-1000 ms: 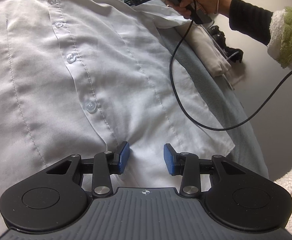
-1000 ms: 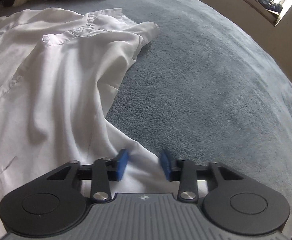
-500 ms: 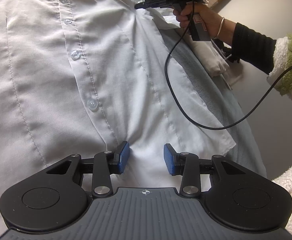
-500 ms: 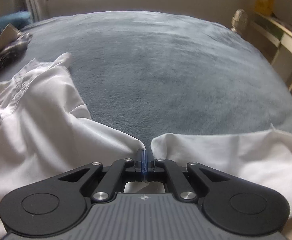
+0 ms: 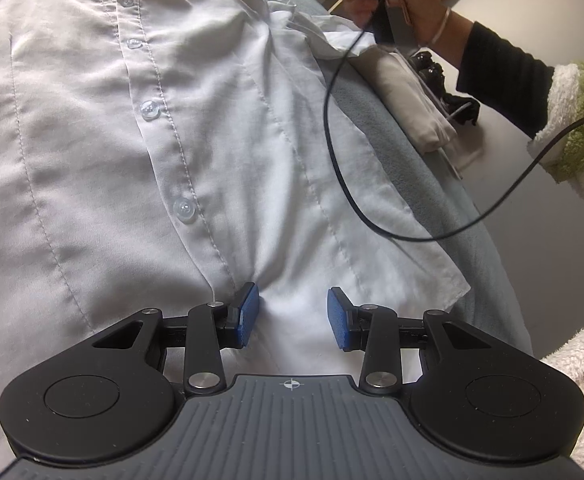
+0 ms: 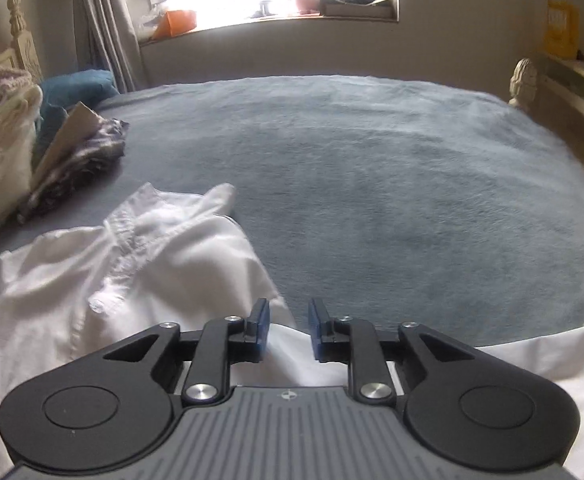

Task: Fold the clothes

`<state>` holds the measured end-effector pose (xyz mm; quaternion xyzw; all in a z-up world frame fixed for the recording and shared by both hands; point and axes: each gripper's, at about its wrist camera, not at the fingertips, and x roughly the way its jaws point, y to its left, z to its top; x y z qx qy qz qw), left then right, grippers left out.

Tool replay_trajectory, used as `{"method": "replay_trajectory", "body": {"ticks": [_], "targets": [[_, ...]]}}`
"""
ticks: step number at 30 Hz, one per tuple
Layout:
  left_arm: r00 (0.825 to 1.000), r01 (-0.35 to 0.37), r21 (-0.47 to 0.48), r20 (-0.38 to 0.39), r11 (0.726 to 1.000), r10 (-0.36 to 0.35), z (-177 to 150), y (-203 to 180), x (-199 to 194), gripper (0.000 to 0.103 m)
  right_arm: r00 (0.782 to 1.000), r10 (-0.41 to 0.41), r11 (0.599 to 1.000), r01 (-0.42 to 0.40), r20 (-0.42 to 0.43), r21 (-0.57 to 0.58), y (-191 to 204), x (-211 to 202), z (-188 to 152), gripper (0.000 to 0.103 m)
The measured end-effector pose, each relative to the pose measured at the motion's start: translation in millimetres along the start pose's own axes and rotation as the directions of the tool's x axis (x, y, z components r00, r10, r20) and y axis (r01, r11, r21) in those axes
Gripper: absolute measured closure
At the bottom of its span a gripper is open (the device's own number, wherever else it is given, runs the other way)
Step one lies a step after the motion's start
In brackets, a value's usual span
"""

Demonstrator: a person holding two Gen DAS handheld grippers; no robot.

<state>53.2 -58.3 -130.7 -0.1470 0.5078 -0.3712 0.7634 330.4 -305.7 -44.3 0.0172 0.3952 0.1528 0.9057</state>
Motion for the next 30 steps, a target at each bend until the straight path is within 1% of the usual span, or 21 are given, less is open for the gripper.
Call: {"method": "replay_trajectory", "body": {"ticks": [2, 4, 6, 9, 11, 15, 17, 18, 19, 20, 21, 22, 23, 25, 27, 30], "targets": [[1.000, 0.003, -0.003, 0.001, 1.000, -0.003, 0.2, 0.8, -0.2, 0.065, 0.998, 0.064, 0.996, -0.064, 0.001, 0.069, 4.0, 9.9, 10.7, 0.068], [1.000, 0.006, -0.003, 0.003, 1.000, -0.006, 0.5, 1.1, 0.0, 0.065, 0.993, 0.115, 0.985, -0.112, -0.020, 0.132, 5.4, 24.6, 22.1, 0.062], [1.000, 0.009, -0.003, 0.005, 1.000, -0.009, 0.4, 1.8, -0.2, 0.065, 0.989, 0.135, 0.976, -0.124, -0.053, 0.179, 5.0, 42.2, 30.4, 0.060], [1.000, 0.016, -0.004, 0.004, 1.000, -0.016, 1.1, 3.7, -0.9, 0.065, 0.982, 0.148, 0.960, -0.115, -0.115, 0.255, 1.1, 72.3, 42.4, 0.060], [1.000, 0.023, -0.008, 0.004, 1.000, -0.023, 1.4, 5.2, -1.3, 0.065, 0.975, 0.175, 0.945, -0.128, -0.135, 0.300, -3.2, 89.8, 49.8, 0.060], [0.999, 0.037, -0.022, 0.000, 0.999, -0.037, 2.6, 7.4, -0.3, 0.065, 0.951, 0.254, 0.895, -0.163, -0.175, 0.414, -12.9, 120.6, 61.7, 0.058], [0.999, 0.044, -0.028, -0.004, 0.999, -0.044, 3.4, 8.5, 0.0, 0.065, 0.940, 0.280, 0.880, -0.170, -0.195, 0.442, -14.2, 134.7, 65.4, 0.058], [0.999, 0.046, -0.031, -0.006, 0.998, -0.047, 3.8, 9.0, 0.3, 0.065, 0.938, 0.281, 0.884, -0.171, -0.204, 0.435, -12.1, 139.8, 66.8, 0.059], [0.999, 0.049, -0.035, -0.008, 0.998, -0.049, 4.2, 9.5, 0.6, 0.065, 0.940, 0.269, 0.901, -0.169, -0.209, 0.399, -6.5, 142.2, 67.7, 0.062], [0.999, 0.052, -0.039, -0.009, 0.998, -0.053, 4.5, 10.1, 0.7, 0.065, 0.943, 0.257, 0.917, -0.167, -0.214, 0.363, -1.0, 144.6, 68.6, 0.073], [0.998, 0.055, -0.043, -0.010, 0.998, -0.056, 4.8, 10.7, 0.8, 0.065, 0.946, 0.242, 0.935, -0.168, -0.214, 0.312, 5.8, 145.6, 69.5, 0.094], [0.998, 0.058, -0.047, -0.011, 0.997, -0.059, 4.9, 11.3, 0.8, 0.065, 0.954, 0.223, 0.956, -0.173, -0.202, 0.235, 14.7, 143.0, 70.3, 0.095], [0.998, 0.061, -0.051, -0.012, 0.997, -0.062, 5.1, 11.8, 0.8, 0.065, 0.964, 0.203, 0.972, -0.177, -0.171, 0.155, 23.6, 137.3, 70.2, 0.095], [0.998, 0.065, -0.053, -0.015, 0.996, -0.066, 5.3, 12.4, 0.8, 0.065, 0.981, 0.174, 0.985, -0.174, -0.088, 0.005, 39.6, 125.2, 68.7, 0.095], [0.998, 0.066, -0.053, -0.020, 0.996, -0.067, 5.7, 12.3, 1.1, 0.065, 0.989, 0.137, 0.987, -0.140, -0.053, -0.073, 48.0, 124.7, 67.7, 0.095], [0.998, 0.063, -0.049, -0.025, 0.997, -0.064, 4.9, 11.9, 0.4, 0.065, 0.994, 0.111, 0.989, -0.112, -0.018, -0.101, 51.7, 134.7, 68.3, 0.095]]}}
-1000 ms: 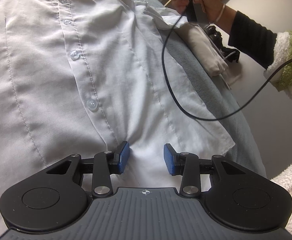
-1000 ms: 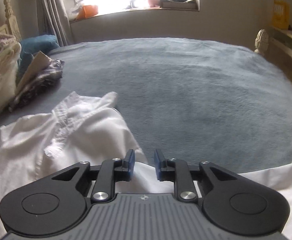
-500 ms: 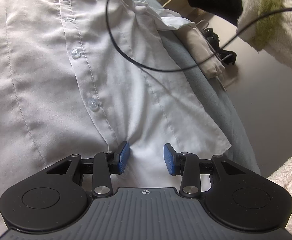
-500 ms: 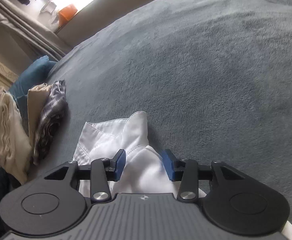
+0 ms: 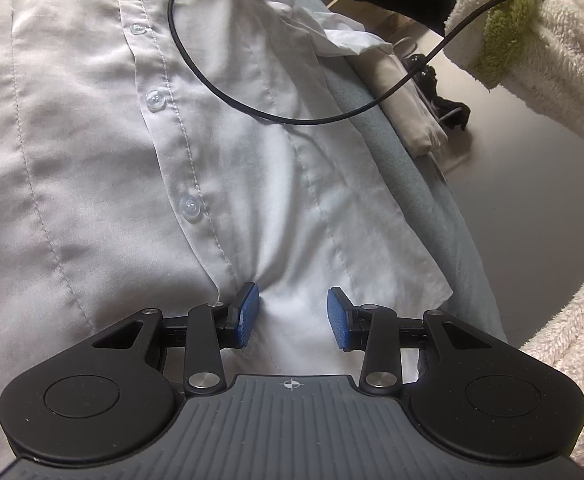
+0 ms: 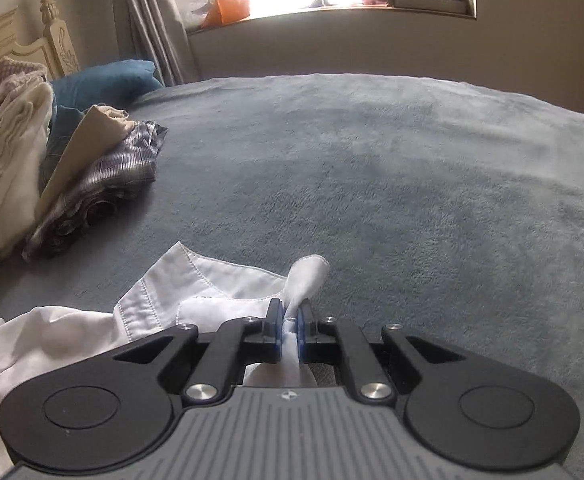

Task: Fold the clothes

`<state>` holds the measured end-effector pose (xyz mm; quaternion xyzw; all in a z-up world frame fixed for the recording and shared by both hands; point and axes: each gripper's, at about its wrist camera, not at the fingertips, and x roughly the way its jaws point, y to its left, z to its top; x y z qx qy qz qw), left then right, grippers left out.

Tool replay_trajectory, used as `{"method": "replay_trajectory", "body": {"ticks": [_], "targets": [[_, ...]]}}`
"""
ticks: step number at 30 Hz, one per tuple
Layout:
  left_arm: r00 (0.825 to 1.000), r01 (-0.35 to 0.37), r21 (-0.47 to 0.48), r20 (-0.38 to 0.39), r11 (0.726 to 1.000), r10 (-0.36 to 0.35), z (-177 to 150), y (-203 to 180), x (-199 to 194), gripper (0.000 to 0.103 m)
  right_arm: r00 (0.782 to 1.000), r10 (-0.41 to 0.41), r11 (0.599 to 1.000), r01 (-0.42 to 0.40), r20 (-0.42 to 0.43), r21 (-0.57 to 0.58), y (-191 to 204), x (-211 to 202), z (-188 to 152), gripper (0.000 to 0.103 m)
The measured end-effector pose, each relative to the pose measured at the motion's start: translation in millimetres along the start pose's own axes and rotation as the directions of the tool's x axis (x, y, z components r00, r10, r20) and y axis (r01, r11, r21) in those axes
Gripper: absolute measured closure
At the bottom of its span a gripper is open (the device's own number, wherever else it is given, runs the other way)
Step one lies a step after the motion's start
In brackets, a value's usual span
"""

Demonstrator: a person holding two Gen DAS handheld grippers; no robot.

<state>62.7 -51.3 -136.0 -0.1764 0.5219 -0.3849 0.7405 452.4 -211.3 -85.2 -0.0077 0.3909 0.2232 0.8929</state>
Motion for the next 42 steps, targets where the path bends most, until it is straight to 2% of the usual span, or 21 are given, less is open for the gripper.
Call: {"method": "replay_trajectory", "body": {"ticks": [2, 4, 7, 8, 9, 12, 16, 17, 18, 20, 22, 25, 29, 32, 36, 38, 40, 42], "targets": [[1.000, -0.003, 0.001, -0.001, 1.000, 0.003, -0.3, -0.7, 0.3, 0.065, 0.999, -0.048, 0.999, 0.048, -0.007, -0.004, 0.4, 12.0, -1.4, 0.094], [1.000, -0.005, -0.001, 0.000, 1.000, 0.005, -0.4, -0.7, 0.3, 0.065, 0.995, -0.093, 0.996, 0.093, -0.045, 0.009, -4.8, 24.5, -3.8, 0.088], [1.000, -0.005, -0.003, 0.001, 1.000, 0.005, -0.1, 0.0, 0.0, 0.065, 0.993, -0.115, 0.992, 0.116, -0.037, 0.052, -11.8, 19.0, -2.5, 0.069], [1.000, -0.005, -0.004, 0.001, 1.000, 0.005, -0.1, -0.1, 0.0, 0.065, 0.992, -0.124, 0.990, 0.125, -0.022, 0.059, -14.9, 10.6, -0.7, 0.057], [1.000, -0.005, -0.003, 0.000, 1.000, 0.005, 0.0, -0.2, 0.0, 0.065, 0.991, -0.136, 0.989, 0.136, 0.001, 0.061, -18.6, -0.2, 1.0, 0.055], [1.000, -0.004, -0.003, -0.002, 1.000, 0.004, 1.2, -0.6, 0.7, 0.065, 0.992, -0.127, 0.991, 0.125, 0.026, 0.053, -29.1, -37.2, 5.0, 0.055], [1.000, -0.003, -0.002, -0.007, 1.000, 0.003, 3.4, -0.8, 2.0, 0.065, 0.998, -0.049, 0.998, 0.047, -0.036, -0.049, -23.9, -82.5, -3.4, 0.062], [1.000, -0.003, -0.002, -0.007, 1.000, 0.003, 3.5, -0.9, 2.0, 0.065, 0.998, -0.034, 0.996, 0.030, -0.052, -0.083, -19.1, -90.6, -8.4, 0.068], [1.000, -0.004, -0.002, -0.008, 1.000, 0.004, 3.6, -1.2, 2.0, 0.065, 0.997, -0.023, 0.993, 0.015, -0.070, -0.116, -12.5, -95.4, -14.5, 0.074], [1.000, -0.009, -0.001, -0.007, 1.000, 0.009, 3.8, -2.5, 2.2, 0.065, 0.994, -0.024, 0.987, 0.006, -0.110, -0.160, -2.7, -91.9, -27.9, 0.078], [1.000, -0.014, 0.000, -0.006, 1.000, 0.014, 3.9, -3.7, 2.4, 0.065, 0.988, -0.061, 0.986, 0.038, -0.141, -0.160, -2.0, -74.1, -39.3, 0.081], [1.000, -0.025, 0.007, 0.000, 1.000, 0.025, 2.9, -5.8, 1.9, 0.065, 0.983, -0.088, 0.995, 0.080, -0.164, -0.058, -15.1, -41.9, -51.9, 0.081], [0.999, -0.041, 0.018, 0.007, 0.999, 0.041, 1.2, -9.3, 2.8, 0.065, 0.991, -0.041, 0.987, 0.060, -0.127, 0.147, -37.3, -44.7, -51.2, 0.079], [0.999, -0.051, 0.022, 0.012, 0.998, 0.051, -0.1, -11.2, 1.7, 0.065, 0.996, -0.031, 0.974, 0.047, -0.079, 0.220, -51.8, -80.5, -50.0, 0.077], [0.998, -0.061, 0.029, 0.013, 0.998, 0.060, 0.2, -12.0, 0.6, 0.065, 0.997, -0.079, 0.949, 0.075, 0.002, 0.305, -79.6, -142.2, -60.3, 0.071], [0.998, -0.064, 0.028, 0.015, 0.998, 0.064, 0.2, -12.2, 0.5, 0.065, 0.993, -0.117, 0.913, 0.096, 0.029, 0.397, -99.9, -177.2, -75.7, 0.065], [0.997, -0.070, 0.026, 0.018, 0.997, 0.069, -0.7, -13.2, 0.7, 0.065, 0.987, -0.155, 0.871, 0.115, 0.044, 0.478, -116.5, -211.7, -98.0, 0.064], [0.997, -0.077, 0.023, 0.022, 0.997, 0.077, -1.6, -14.6, 1.0, 0.065, 0.987, -0.151, 0.831, 0.097, 0.054, 0.547, -125.5, -240.8, -125.2, 0.064]]}}
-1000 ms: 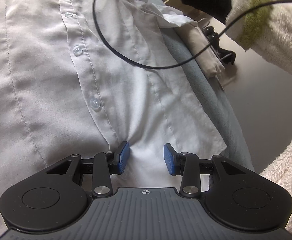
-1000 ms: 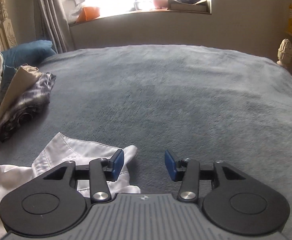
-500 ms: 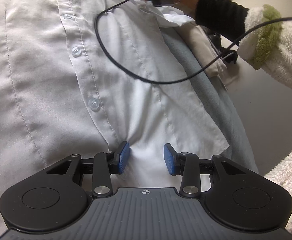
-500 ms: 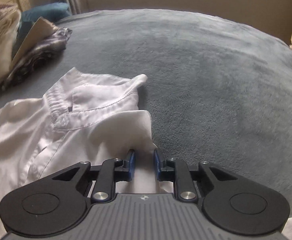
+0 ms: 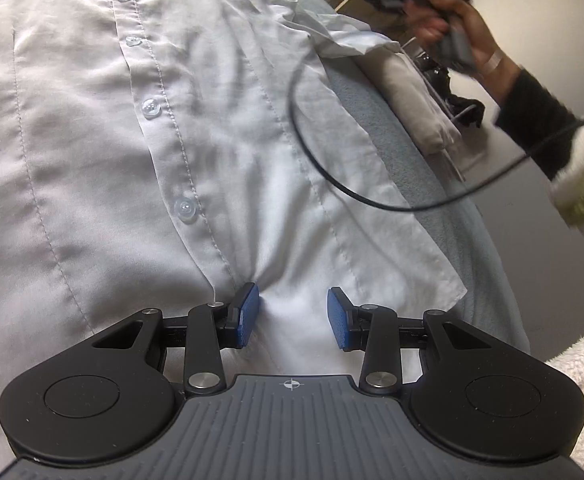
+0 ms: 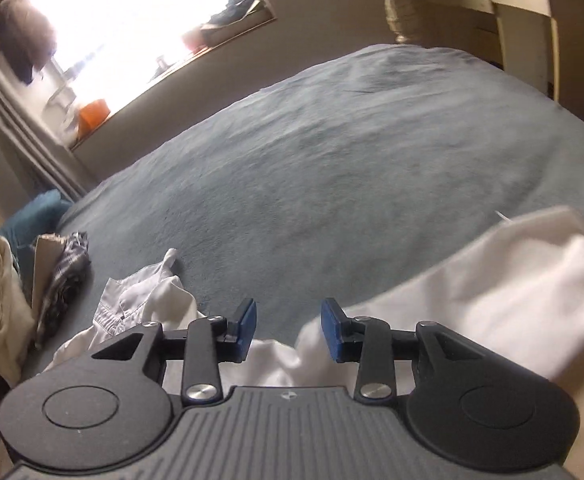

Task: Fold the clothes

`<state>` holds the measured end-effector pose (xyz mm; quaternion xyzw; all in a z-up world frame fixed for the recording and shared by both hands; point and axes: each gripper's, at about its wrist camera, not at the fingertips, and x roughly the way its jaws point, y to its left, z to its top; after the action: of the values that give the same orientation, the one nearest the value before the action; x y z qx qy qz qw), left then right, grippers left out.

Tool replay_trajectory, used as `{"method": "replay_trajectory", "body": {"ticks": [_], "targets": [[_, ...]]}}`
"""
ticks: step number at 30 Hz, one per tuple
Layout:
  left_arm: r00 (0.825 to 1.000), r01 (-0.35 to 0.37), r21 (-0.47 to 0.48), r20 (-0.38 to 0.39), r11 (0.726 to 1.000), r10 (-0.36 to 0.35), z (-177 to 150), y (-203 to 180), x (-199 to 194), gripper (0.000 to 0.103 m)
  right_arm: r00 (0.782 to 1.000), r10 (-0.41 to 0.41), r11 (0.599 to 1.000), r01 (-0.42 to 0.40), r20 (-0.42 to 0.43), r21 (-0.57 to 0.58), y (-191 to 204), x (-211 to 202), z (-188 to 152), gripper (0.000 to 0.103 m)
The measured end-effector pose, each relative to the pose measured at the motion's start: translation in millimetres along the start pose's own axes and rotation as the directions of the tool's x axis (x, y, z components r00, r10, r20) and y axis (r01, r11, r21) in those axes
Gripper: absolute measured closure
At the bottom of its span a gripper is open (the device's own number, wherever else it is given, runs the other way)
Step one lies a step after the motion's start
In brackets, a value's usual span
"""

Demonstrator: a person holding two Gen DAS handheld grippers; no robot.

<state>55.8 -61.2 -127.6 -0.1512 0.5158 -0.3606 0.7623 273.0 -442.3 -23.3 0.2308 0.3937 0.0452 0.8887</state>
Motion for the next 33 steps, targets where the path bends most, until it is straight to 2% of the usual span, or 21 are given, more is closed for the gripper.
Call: {"method": "replay_trajectory", "body": {"ticks": [3, 8, 12, 14, 16, 18, 22, 23, 25, 27, 28, 33], "targets": [[1.000, -0.014, -0.005, 0.007, 1.000, 0.014, -1.3, -2.2, -0.3, 0.065, 0.999, 0.032, 0.996, -0.029, -0.035, 0.080, -26.3, -35.8, -32.0, 0.064], [0.998, -0.056, -0.004, 0.024, 0.998, 0.056, 0.3, -9.2, -2.3, 0.065, 0.989, 0.090, 0.995, -0.085, -0.114, 0.044, -32.8, -82.0, -92.1, 0.064], [0.994, -0.101, 0.032, 0.052, 0.994, 0.099, -2.4, -15.8, -4.0, 0.065, 0.962, 0.185, 0.968, -0.214, -0.203, -0.134, -4.6, -115.5, -131.0, 0.064], [0.992, -0.114, 0.033, 0.061, 0.993, 0.112, -3.4, -18.3, -5.2, 0.065, 0.942, 0.217, 0.928, -0.280, -0.257, -0.246, 14.3, -130.8, -151.0, 0.064], [0.990, -0.125, 0.035, 0.070, 0.991, 0.123, -4.9, -20.9, -8.4, 0.065, 0.910, 0.239, 0.884, -0.348, -0.339, -0.312, 30.8, -138.6, -173.4, 0.064], [0.988, -0.135, 0.033, 0.083, 0.990, 0.132, -5.3, -22.6, -12.5, 0.065, 0.877, 0.209, 0.847, -0.384, -0.432, -0.368, 42.9, -139.4, -199.2, 0.064], [0.982, -0.156, 0.029, 0.110, 0.987, 0.152, -7.2, -25.2, -21.3, 0.065, 0.825, 0.020, 0.779, -0.367, -0.565, -0.508, 46.5, -132.0, -257.9, 0.065], [0.981, -0.162, 0.028, 0.115, 0.986, 0.158, -8.4, -25.5, -23.2, 0.065, 0.823, -0.031, 0.776, -0.338, -0.567, -0.533, 42.3, -129.1, -267.2, 0.066], [0.978, -0.176, 0.025, 0.121, 0.984, 0.171, -10.9, -25.8, -27.0, 0.065, 0.834, -0.063, 0.788, -0.296, -0.549, -0.540, 36.5, -128.5, -272.7, 0.067], [0.975, -0.185, 0.026, 0.127, 0.982, 0.180, -13.9, -26.4, -30.8, 0.065, 0.848, -0.034, 0.819, -0.279, -0.529, -0.501, 35.8, -134.7, -265.8, 0.067], [0.974, -0.188, 0.025, 0.131, 0.982, 0.183, -15.2, -26.5, -32.3, 0.065, 0.860, -0.023, 0.823, -0.273, -0.510, -0.498, 37.2, -138.0, -262.7, 0.067], [0.972, -0.202, 0.031, 0.131, 0.979, 0.197, -18.5, -26.5, -32.8, 0.065, 0.876, 0.028, 0.814, -0.299, -0.482, -0.497, 51.5, -142.1, -255.4, 0.067]]}}
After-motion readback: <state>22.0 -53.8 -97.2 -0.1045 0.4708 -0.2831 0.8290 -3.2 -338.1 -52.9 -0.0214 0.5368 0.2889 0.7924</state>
